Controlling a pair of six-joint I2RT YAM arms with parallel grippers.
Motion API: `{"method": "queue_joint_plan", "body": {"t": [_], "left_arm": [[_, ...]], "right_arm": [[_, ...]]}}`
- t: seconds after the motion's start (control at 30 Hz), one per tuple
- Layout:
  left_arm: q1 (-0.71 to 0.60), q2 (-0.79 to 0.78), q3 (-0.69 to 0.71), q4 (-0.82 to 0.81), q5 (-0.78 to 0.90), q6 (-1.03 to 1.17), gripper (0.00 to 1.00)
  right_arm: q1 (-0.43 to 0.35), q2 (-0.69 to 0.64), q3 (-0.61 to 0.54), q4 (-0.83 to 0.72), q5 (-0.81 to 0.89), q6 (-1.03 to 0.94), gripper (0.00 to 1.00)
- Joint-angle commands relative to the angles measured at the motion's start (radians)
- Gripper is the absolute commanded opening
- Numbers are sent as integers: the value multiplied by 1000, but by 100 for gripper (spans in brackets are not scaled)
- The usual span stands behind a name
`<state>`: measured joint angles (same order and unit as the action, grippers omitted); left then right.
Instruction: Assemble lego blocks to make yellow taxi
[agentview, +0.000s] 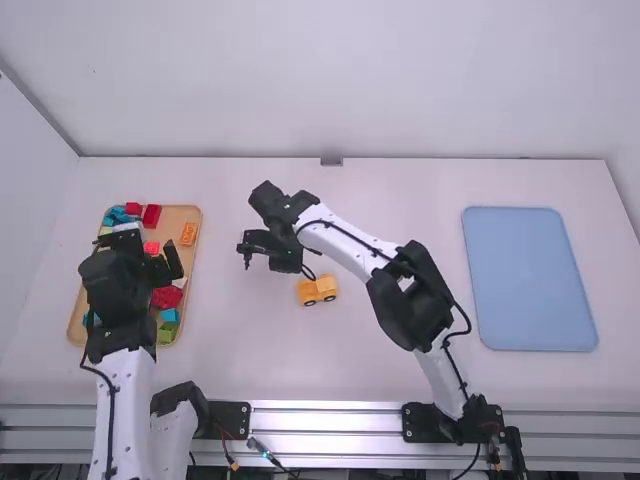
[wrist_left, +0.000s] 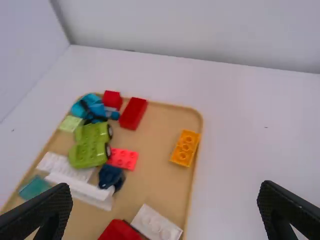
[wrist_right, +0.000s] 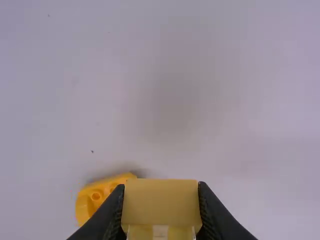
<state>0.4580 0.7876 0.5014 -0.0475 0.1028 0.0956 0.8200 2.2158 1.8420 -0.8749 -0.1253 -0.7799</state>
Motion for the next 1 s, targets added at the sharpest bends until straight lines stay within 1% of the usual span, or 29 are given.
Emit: {"method": "queue_joint_plan", "body": {"t": [0.0,0.07,0.13,0.2,0.43,0.67,0.97], "left_arm": [[37,-27,-12,0,0,-32,99],[58,-29,-12,0,26,-32,99],[92,-18,-12,10,92,-17,99],[111,-4,-12,21,112,-18,99],[160,106,-12,87,240,-18,99],[163,171,-12,122,256,-21,99],[164,116,-12,101,256,-21,99]], "right_arm": [[14,57,16,-5,-7,-14,0],[24,71,16,-5,-4,-14,0],[37,93,16,-6,-5,-24,0],[41,101,17,-11,-5,-33,0],[72,109,16,-23,-5,-34,0],[70,127,8,8,-31,-17,0],[79,137,8,29,-34,-3,0]]}}
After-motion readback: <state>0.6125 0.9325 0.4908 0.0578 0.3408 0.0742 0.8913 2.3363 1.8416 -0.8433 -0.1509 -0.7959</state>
